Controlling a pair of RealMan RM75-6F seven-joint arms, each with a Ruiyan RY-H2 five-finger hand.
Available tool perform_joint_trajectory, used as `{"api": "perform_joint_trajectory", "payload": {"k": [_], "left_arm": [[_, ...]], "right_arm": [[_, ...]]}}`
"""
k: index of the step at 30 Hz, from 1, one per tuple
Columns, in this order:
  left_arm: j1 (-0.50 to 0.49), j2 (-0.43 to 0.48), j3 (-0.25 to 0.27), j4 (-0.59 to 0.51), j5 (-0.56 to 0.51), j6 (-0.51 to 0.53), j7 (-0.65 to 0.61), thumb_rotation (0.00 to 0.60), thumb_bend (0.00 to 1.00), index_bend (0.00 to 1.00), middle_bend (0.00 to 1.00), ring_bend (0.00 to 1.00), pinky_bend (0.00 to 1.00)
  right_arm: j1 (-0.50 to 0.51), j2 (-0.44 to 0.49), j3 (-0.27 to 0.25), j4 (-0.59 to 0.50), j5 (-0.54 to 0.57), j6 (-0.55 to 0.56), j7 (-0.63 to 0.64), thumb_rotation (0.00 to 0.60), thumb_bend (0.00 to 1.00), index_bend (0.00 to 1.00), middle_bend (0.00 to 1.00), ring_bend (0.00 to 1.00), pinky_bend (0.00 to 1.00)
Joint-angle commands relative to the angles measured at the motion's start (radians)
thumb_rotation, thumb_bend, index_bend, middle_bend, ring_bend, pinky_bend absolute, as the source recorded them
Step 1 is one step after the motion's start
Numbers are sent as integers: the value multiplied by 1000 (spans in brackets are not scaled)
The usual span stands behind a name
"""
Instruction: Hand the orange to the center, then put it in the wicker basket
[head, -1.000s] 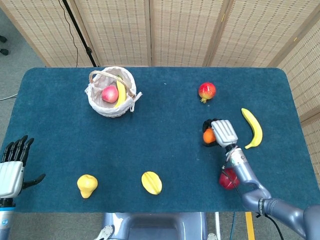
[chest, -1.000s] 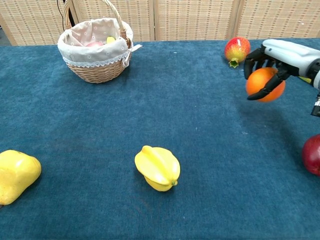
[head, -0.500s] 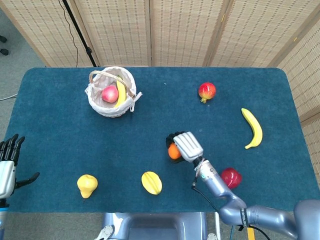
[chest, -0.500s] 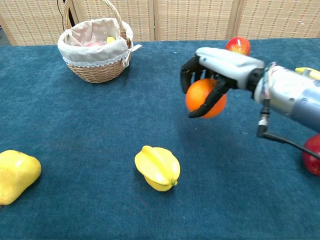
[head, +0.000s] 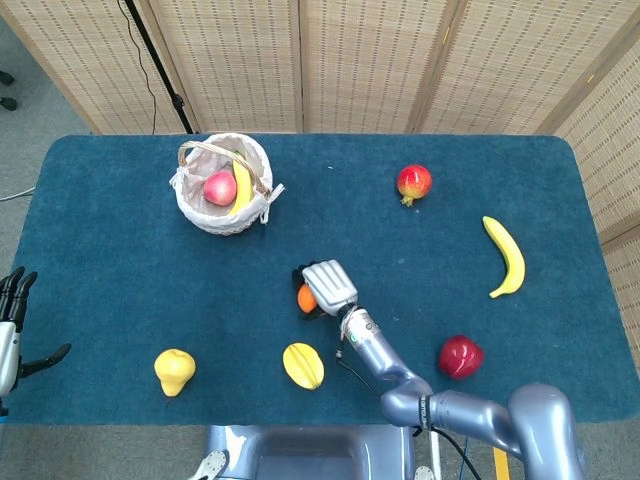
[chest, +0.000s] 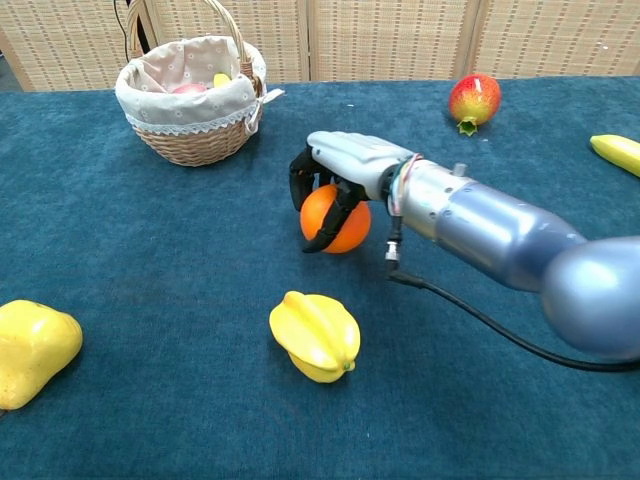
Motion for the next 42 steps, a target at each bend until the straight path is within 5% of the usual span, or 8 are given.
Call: {"api": "perform_joint_trajectory", "payload": {"k": [1,9,17,27,36,42], "left_arm": [[-1,0,-2,2,-4,-3,-3,600,0,0,0,0,0],[-7,-3,0,7,-7,-19,-6,600,0,0,0,0,0],[-8,-2,-2,11,-12,-24,-14,600,0,0,0,0,0],[-8,-3,-2,10,-12,-23,-10,600,0,0,0,0,0],[-9,-3,-2,10,-13,-25,-14,600,0,0,0,0,0],[-8,-4,-2,10,-13,-24,-14,600,0,0,0,0,0]], "right_arm": [[59,-68,46,91,45,-42,14,600,74,727,643,648,709],[137,-131,108,182,80,-58,28,600,73,728,644,648,709],[129,-112,93,156,77,-50,37,600,74,676,599,604,686],[120,-24,84,48,151,-117,2,600,0,401,286,280,330],[118,41,69,-27,212,-133,-38,600,0,297,168,163,200],[106,169,30,-160,281,-133,-133,600,0,222,94,79,117]]}}
